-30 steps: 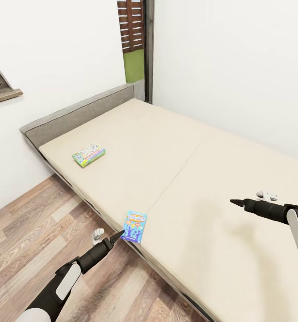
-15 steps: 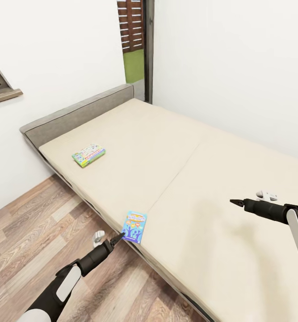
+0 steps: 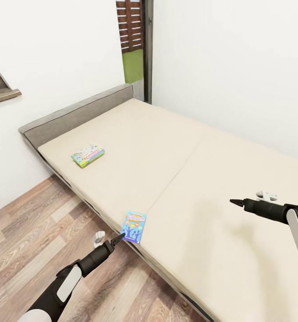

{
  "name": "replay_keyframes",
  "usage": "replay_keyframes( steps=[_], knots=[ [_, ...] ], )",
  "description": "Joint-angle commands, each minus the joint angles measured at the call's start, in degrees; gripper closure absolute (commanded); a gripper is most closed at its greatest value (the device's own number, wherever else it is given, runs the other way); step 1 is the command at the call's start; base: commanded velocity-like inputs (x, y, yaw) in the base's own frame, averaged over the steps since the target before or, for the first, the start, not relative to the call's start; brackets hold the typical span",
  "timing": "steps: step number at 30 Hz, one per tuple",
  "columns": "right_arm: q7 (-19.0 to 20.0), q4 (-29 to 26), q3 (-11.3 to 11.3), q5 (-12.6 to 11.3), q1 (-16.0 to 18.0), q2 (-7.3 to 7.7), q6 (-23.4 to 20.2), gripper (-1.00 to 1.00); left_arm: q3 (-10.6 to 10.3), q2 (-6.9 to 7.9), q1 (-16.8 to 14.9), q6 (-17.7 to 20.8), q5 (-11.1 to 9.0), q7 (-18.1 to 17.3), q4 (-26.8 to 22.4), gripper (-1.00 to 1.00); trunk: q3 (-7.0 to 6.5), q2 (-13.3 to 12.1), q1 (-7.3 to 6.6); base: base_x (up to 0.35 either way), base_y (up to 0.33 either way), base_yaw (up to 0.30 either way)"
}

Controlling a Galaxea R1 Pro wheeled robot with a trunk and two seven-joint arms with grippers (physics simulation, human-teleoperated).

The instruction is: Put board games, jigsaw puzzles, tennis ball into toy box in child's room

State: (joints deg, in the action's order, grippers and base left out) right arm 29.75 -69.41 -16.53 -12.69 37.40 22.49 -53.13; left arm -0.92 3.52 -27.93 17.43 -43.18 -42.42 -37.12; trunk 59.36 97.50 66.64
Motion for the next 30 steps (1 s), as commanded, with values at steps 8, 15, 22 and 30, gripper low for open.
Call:
replay_keyframes(
  steps=[8, 15, 22, 30],
  knots=[
    [0.22, -0.63, -0.08, 0.09, -0.12, -0.07, -0.31, -1.0, -0.06, -0.02, -0.02, 0.63, -0.6, 0.02, 0.33, -1.0, 0.04, 0.02, 0.0, 0.0, 0.0, -0.13],
    [0.22, -0.98, -0.09, 0.08, -0.47, -0.08, -0.31, -1.0, -0.05, -0.07, -0.08, 0.66, -0.63, 0.04, 0.6, -1.0, 0.04, 0.02, 0.0, 0.0, 0.0, -0.057],
    [0.22, -1.19, -0.08, 0.07, -0.62, -0.13, -0.31, -1.0, -0.05, -0.08, -0.19, 0.67, -0.61, 0.04, 0.68, -1.0, 0.04, 0.02, 0.0, 0.0, 0.0, -0.022],
    [0.22, -1.58, -0.08, 0.09, -0.71, -0.19, -0.31, -1.0, -0.04, -0.09, -0.25, 0.68, -0.59, -0.01, 0.72, -1.0, 0.04, 0.02, 0.0, 0.0, 0.0, -0.008]
  ],
)
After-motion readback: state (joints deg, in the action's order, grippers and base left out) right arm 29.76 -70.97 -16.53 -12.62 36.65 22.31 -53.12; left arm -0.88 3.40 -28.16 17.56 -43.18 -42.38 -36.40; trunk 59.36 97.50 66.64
